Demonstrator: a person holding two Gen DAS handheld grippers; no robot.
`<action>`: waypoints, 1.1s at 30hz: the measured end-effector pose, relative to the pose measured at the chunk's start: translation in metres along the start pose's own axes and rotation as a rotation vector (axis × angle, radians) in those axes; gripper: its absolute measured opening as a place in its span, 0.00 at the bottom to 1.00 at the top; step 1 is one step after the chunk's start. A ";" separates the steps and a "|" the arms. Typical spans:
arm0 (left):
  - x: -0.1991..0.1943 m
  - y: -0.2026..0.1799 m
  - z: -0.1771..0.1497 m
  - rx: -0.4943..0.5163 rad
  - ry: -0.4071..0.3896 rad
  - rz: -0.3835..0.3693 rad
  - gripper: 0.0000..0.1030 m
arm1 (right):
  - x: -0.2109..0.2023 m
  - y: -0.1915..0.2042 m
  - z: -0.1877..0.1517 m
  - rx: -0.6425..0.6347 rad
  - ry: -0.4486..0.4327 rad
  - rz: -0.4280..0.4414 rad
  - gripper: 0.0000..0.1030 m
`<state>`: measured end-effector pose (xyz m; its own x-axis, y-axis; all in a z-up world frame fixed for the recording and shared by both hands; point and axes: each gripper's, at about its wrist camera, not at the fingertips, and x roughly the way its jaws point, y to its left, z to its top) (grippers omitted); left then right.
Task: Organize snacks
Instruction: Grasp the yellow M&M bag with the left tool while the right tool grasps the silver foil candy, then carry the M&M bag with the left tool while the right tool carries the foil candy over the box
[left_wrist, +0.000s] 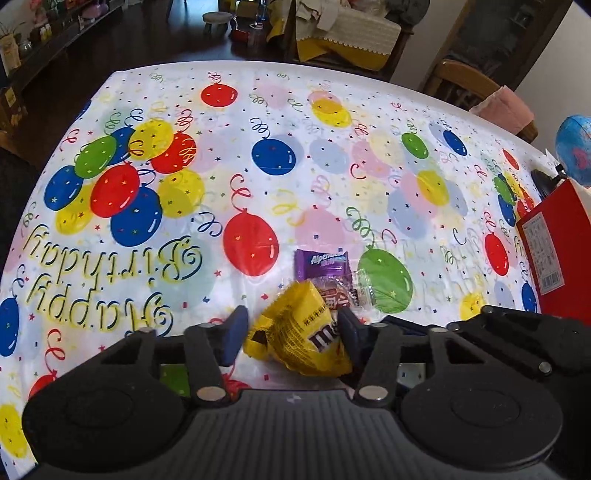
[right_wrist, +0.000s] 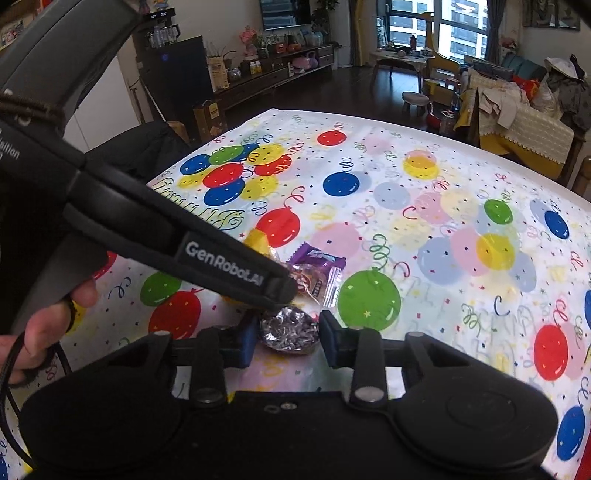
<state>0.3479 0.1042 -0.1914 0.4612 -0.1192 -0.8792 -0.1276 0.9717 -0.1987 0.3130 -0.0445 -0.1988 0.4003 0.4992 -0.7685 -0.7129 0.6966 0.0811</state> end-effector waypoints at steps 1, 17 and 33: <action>-0.001 0.000 0.000 0.000 0.001 0.004 0.48 | -0.001 0.001 -0.001 -0.001 -0.001 -0.007 0.32; -0.046 0.003 -0.031 -0.040 -0.010 0.028 0.46 | -0.044 0.005 -0.019 0.077 0.007 -0.081 0.31; -0.131 -0.016 -0.061 -0.010 -0.120 -0.041 0.46 | -0.141 0.016 -0.028 0.172 -0.083 -0.182 0.31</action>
<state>0.2354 0.0919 -0.0992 0.5676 -0.1334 -0.8124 -0.1145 0.9644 -0.2384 0.2291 -0.1183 -0.1064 0.5636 0.3936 -0.7262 -0.5193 0.8525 0.0590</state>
